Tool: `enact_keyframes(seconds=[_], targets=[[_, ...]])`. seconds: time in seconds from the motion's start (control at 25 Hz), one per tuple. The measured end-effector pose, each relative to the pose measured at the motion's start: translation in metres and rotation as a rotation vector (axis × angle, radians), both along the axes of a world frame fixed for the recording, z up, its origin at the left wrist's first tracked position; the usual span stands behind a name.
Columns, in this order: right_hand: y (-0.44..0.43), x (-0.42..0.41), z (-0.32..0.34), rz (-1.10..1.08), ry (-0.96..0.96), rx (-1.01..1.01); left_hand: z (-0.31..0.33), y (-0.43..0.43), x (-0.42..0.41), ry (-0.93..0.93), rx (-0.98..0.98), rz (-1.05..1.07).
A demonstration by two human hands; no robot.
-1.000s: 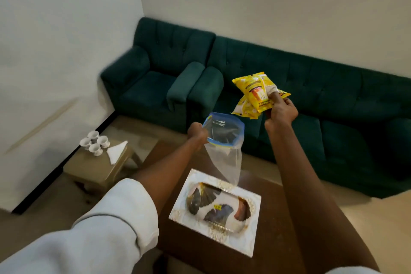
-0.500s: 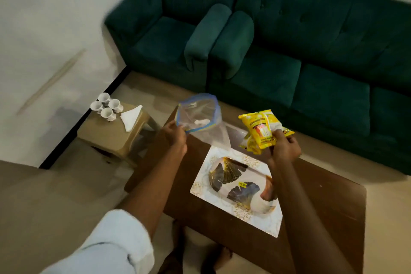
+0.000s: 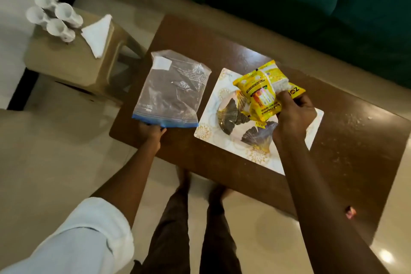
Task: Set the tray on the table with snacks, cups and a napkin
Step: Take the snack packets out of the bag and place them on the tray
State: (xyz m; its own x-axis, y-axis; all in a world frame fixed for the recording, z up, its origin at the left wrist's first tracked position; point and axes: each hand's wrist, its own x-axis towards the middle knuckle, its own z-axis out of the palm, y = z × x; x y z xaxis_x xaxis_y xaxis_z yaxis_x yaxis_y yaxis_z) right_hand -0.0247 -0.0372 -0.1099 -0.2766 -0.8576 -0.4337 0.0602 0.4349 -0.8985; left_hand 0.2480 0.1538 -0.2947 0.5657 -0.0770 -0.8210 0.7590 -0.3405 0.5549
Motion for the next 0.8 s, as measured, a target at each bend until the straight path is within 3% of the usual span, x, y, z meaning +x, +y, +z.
enact_keyframes(seconds=[0.16,0.2,0.32,0.48,0.64,0.8], targets=[[0.000,0.005,0.002,-0.075,-0.053,-0.018,0.029,0.039,-0.036,0.008,0.287,-0.209],[0.000,0.003,0.006,-0.086,-0.053,-0.018,0.047,0.040,-0.058,-0.009,0.283,-0.285],[0.000,-0.002,0.017,-0.047,0.089,-0.111,0.109,-0.013,-0.126,0.046,-0.066,-0.435],[0.010,-0.014,0.033,0.156,0.585,-0.389,0.201,-0.136,-0.176,0.437,-0.558,-0.635],[0.038,-0.010,0.025,0.333,0.800,-0.473,0.205,-0.171,-0.185,0.688,-0.645,-0.696],[0.061,-0.014,-0.004,0.534,0.839,-0.437,0.175,-0.169,-0.187,0.619,-0.591,-0.752]])
